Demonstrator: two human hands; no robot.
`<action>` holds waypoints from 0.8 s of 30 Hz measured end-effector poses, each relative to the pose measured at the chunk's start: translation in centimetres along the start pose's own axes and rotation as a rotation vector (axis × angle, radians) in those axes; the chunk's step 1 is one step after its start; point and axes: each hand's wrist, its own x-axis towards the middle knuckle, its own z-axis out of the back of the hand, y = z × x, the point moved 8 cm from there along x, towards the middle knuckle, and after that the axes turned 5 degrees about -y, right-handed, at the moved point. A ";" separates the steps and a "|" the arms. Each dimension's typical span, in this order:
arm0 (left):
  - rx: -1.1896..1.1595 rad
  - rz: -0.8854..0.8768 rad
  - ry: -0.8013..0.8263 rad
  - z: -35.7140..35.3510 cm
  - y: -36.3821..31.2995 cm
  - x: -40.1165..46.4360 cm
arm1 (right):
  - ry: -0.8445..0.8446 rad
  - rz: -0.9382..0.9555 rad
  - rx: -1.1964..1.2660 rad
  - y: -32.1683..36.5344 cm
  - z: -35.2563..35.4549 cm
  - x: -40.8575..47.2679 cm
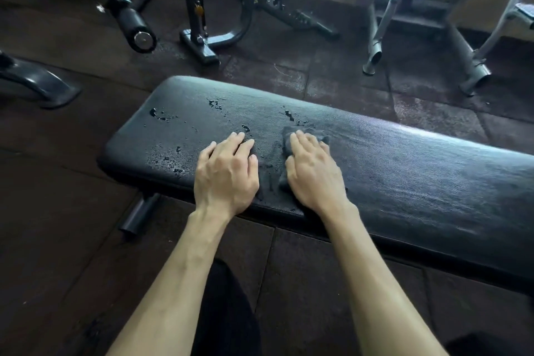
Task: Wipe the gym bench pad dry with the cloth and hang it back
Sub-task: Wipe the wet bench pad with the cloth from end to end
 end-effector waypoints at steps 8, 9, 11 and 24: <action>0.008 0.003 -0.003 -0.2 0.2 0.1 | -0.007 -0.022 0.042 -2.6 1.9 -4.3; 0.005 0.005 -0.001 -0.2 0.2 0.1 | -0.020 -0.061 0.035 -2.8 1.6 -3.1; 0.003 0.004 -0.005 -0.3 0.3 0.1 | -0.039 -0.078 0.013 -1.8 0.8 -1.0; 0.001 0.012 -0.047 -0.2 0.0 0.1 | -0.055 -0.024 0.048 -0.2 0.9 -2.9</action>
